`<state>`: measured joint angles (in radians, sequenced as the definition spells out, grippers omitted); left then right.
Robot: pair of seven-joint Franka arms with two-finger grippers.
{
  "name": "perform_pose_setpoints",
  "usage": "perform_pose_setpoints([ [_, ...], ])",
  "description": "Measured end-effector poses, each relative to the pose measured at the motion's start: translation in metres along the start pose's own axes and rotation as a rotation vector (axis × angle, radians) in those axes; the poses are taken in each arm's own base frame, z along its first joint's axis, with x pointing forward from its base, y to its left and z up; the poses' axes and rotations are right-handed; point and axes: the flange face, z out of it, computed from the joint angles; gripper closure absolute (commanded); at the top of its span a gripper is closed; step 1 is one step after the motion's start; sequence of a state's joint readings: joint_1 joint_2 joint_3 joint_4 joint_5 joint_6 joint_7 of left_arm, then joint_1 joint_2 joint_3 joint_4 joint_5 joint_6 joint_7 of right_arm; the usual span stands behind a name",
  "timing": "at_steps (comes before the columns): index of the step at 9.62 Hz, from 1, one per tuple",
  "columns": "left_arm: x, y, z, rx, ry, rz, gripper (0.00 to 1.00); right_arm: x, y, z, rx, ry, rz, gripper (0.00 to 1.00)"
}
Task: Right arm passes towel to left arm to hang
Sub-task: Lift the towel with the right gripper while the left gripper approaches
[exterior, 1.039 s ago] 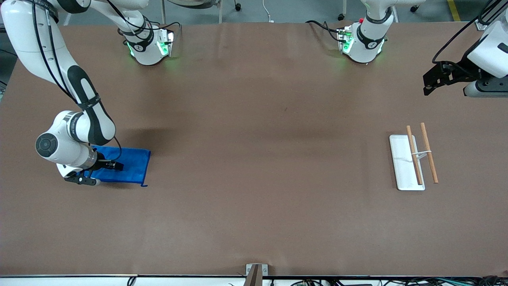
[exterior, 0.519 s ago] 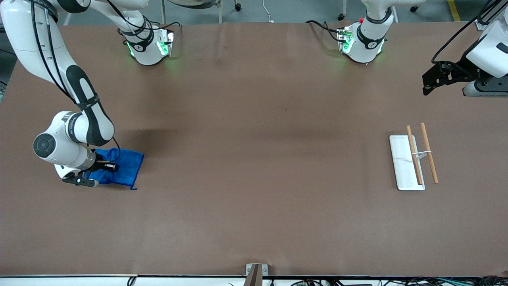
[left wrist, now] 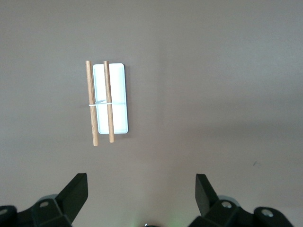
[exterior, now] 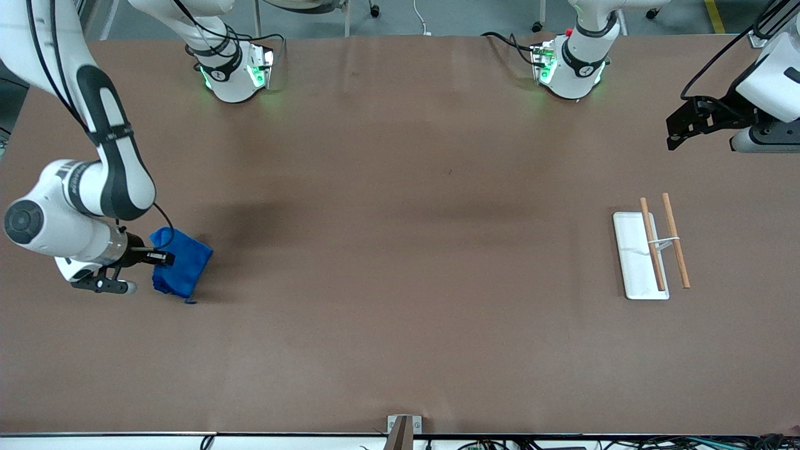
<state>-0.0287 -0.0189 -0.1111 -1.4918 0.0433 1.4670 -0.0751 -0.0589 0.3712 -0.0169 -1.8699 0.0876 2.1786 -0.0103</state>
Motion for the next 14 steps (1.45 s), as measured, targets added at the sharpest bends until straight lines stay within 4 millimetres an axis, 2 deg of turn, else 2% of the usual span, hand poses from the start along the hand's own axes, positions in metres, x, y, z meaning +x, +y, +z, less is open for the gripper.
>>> perform_pose_setpoints([
  [1,0.000,0.000,0.000,0.000,0.001,0.000,0.00,-0.006,-0.028,-0.028,0.076,-0.004,0.003,1.00],
  [3,0.005,0.008,0.005,-0.040,0.001,0.010,0.00,-0.019,-0.068,-0.080,0.260,-0.051,0.027,1.00],
  [5,0.024,0.027,0.033,-0.207,-0.040,0.019,0.00,-0.027,-0.109,-0.118,0.464,-0.060,0.042,1.00],
  [8,0.062,0.061,0.090,-0.491,-0.122,0.006,0.00,-0.045,-0.178,-0.148,0.710,-0.079,0.037,1.00],
  [10,0.079,0.083,0.120,-0.722,-0.164,0.061,0.00,-0.061,-0.232,-0.157,0.888,-0.129,0.038,1.00],
  [11,0.088,0.089,0.137,-0.837,-0.168,0.107,0.00,-0.067,-0.253,-0.161,0.974,-0.152,0.050,1.00],
  [14,0.108,0.109,0.198,-1.193,-0.148,0.188,0.11,-0.079,-0.290,-0.173,1.189,-0.222,0.101,1.00],
])
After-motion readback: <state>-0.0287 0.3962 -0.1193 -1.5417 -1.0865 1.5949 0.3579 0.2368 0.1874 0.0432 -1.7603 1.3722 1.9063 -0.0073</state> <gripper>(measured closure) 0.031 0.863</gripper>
